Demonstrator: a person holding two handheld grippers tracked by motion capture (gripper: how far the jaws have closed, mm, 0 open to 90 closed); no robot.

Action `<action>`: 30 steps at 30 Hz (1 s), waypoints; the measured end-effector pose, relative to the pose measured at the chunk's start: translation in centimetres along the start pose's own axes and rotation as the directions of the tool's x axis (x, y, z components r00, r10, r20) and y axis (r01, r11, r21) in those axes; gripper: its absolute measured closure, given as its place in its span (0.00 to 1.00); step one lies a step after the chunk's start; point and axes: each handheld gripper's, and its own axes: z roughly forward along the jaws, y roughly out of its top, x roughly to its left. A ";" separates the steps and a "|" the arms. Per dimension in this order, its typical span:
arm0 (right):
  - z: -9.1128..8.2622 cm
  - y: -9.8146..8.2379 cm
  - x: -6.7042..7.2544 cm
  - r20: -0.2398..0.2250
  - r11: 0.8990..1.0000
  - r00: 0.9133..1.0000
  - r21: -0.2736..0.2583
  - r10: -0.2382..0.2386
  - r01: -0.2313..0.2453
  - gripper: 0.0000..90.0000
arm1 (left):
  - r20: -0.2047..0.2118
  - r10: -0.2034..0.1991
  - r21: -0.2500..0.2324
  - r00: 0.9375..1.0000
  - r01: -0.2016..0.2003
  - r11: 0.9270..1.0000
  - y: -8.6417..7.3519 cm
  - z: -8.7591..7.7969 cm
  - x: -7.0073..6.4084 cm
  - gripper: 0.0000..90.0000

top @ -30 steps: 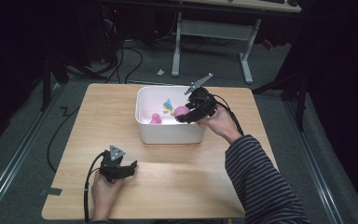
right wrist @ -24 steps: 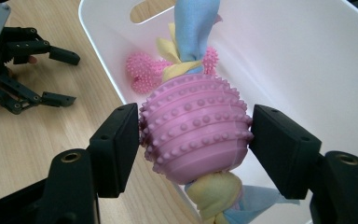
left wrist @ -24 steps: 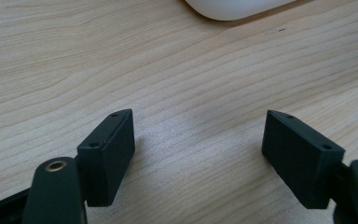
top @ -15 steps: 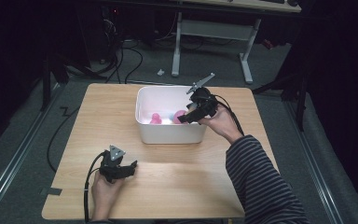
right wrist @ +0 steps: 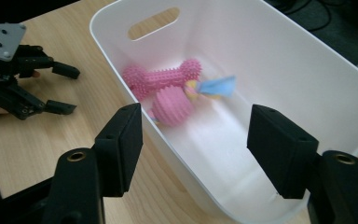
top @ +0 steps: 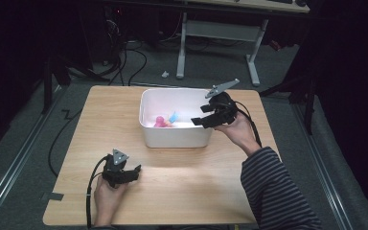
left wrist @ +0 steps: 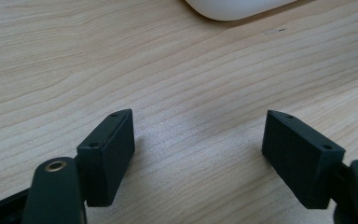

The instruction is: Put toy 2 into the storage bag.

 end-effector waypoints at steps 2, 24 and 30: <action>-0.7 -0.7 0.1 0.036 1.000 0.999 -0.004 0.017 -0.017 0.41 | 0.000 0.000 0.000 1.000 0.000 1.000 0.0 0.0 0.0 0.28; -6.2 -6.3 -0.3 0.116 0.988 0.986 -0.112 0.121 -0.108 0.43 | 0.000 0.000 0.000 1.000 0.000 1.000 0.0 0.0 0.0 0.28; -7.4 -7.6 0.0 0.172 0.988 0.978 -0.116 0.121 -0.102 0.43 | 0.000 0.000 0.000 1.000 0.000 1.000 0.0 0.0 0.0 0.28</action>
